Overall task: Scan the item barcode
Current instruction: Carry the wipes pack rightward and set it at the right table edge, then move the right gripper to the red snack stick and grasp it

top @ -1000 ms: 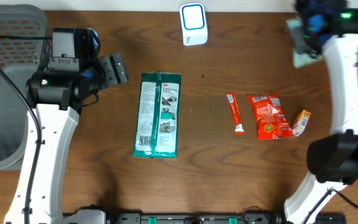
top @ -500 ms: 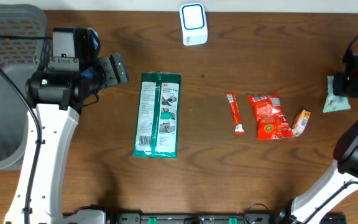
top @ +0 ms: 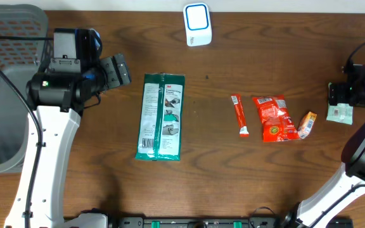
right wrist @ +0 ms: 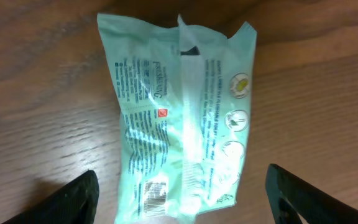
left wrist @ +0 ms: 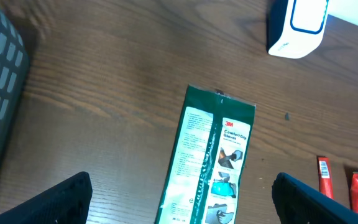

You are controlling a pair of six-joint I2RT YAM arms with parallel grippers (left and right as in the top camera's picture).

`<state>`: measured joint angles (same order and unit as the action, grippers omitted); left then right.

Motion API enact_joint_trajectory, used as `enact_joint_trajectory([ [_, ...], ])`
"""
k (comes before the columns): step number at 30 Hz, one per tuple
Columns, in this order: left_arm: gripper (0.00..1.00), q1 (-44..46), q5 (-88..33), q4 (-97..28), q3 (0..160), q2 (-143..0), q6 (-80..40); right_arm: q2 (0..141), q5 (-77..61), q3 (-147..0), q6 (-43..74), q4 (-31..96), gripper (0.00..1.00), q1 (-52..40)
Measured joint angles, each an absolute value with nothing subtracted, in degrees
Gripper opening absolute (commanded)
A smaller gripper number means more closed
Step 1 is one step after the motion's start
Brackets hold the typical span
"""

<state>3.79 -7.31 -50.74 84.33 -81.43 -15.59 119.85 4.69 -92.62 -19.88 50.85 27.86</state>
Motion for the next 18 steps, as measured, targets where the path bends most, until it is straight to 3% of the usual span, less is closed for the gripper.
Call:
enact_joint_trajectory([
  [4, 0.93, 3.79, -7.31, -50.74, 84.33, -81.43, -15.59, 119.83, 0.16, -98.39, -17.58, 56.1, 0.78, 27.86],
  [12, 0.93, 3.79, -7.31, -50.76, 84.33, -81.45, -15.59, 114.28, -30.06, -105.86, -12.82, 70.11, 0.64, 27.31],
  [18, 0.93, 3.79, -7.31, -50.72, 84.33, -81.43, -15.57, 112.92, -36.03, -106.04, -10.81, 78.08, 0.55, 20.99],
])
